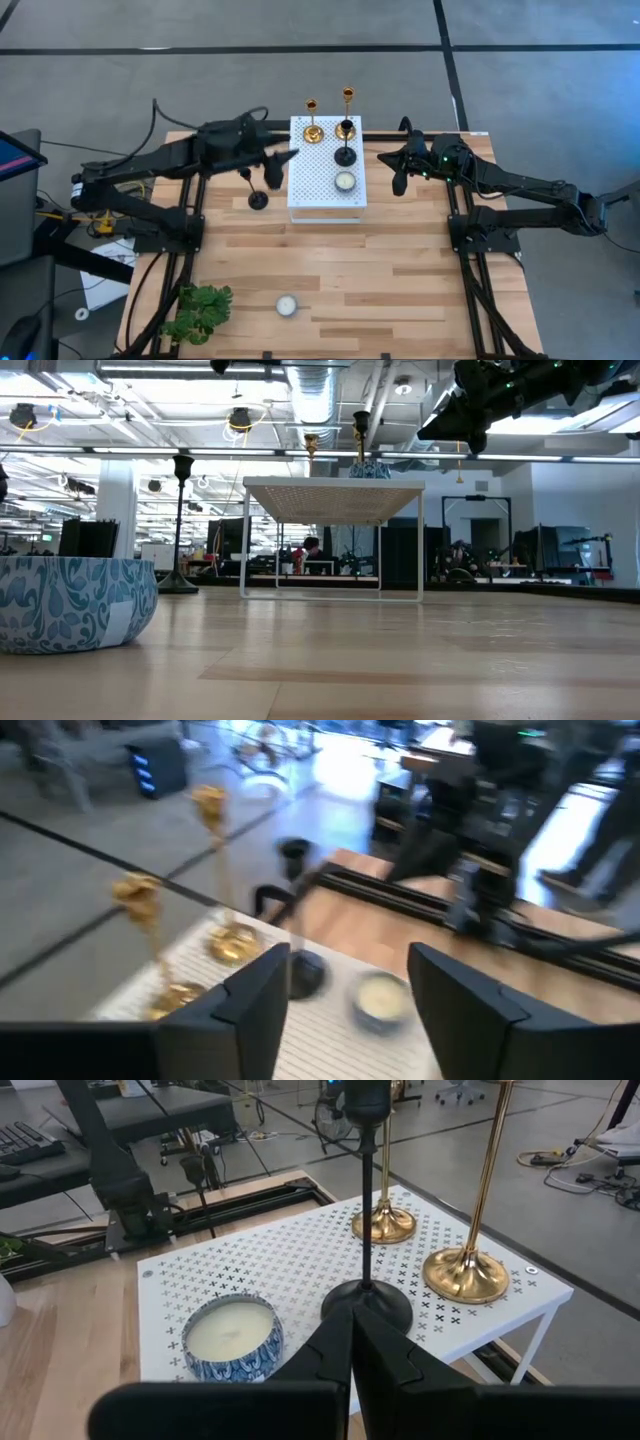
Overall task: Pick & Place candle stick holders
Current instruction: Put the large black candle holder on the shelf aligned with the small black candle holder
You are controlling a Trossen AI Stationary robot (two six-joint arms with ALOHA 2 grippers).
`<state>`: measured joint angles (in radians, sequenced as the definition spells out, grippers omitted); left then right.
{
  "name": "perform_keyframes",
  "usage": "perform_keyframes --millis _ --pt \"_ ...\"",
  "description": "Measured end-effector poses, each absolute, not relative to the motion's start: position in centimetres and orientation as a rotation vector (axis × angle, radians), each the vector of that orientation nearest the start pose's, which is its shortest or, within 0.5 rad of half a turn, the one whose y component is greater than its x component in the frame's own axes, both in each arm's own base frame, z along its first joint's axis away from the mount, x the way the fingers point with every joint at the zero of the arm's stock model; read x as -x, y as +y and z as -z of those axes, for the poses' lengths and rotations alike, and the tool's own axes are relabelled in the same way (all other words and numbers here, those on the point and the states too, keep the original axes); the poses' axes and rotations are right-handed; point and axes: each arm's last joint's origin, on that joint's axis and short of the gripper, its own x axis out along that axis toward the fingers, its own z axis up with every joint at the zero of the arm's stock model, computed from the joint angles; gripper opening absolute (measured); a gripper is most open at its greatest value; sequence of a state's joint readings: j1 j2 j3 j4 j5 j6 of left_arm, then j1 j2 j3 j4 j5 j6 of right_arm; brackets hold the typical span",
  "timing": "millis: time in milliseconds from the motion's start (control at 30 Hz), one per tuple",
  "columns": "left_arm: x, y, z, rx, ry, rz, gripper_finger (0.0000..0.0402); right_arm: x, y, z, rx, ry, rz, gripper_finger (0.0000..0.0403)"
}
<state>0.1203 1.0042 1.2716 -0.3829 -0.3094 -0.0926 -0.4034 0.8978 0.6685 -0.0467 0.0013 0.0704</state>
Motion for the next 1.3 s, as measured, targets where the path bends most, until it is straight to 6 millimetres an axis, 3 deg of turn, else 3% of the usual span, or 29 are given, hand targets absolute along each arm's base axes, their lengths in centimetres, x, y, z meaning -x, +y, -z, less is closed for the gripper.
perform_keyframes --millis 433,567,700,900,1167,1300 --pt "-19.0 -2.3 -42.9 0.278 0.186 -0.144 0.0111 -18.5 -7.9 -28.6 -0.126 0.257 0.412 0.0000" --pt "-18.2 -3.5 -42.6 0.266 0.212 -0.200 0.0062 -18.5 -7.9 -28.6 -0.126 0.257 0.412 0.0000" --pt "-16.2 -4.2 -42.4 0.248 0.229 -0.288 0.0011 -18.5 -7.9 -28.6 -0.126 0.257 0.412 0.0000" --pt "-12.8 -4.1 -42.1 0.340 0.221 -0.421 0.0004 -18.5 -7.9 -28.6 -0.125 0.257 0.412 0.0000" --pt "-13.3 -4.3 -36.8 0.354 0.266 -0.600 0.0003 -18.5 -7.9 -28.6 -0.134 0.255 0.413 0.0000" --pt "-13.2 -4.3 -34.1 0.428 0.310 -0.611 0.0003 -18.5 -7.9 -28.6 -0.134 0.255 0.413 0.0000"
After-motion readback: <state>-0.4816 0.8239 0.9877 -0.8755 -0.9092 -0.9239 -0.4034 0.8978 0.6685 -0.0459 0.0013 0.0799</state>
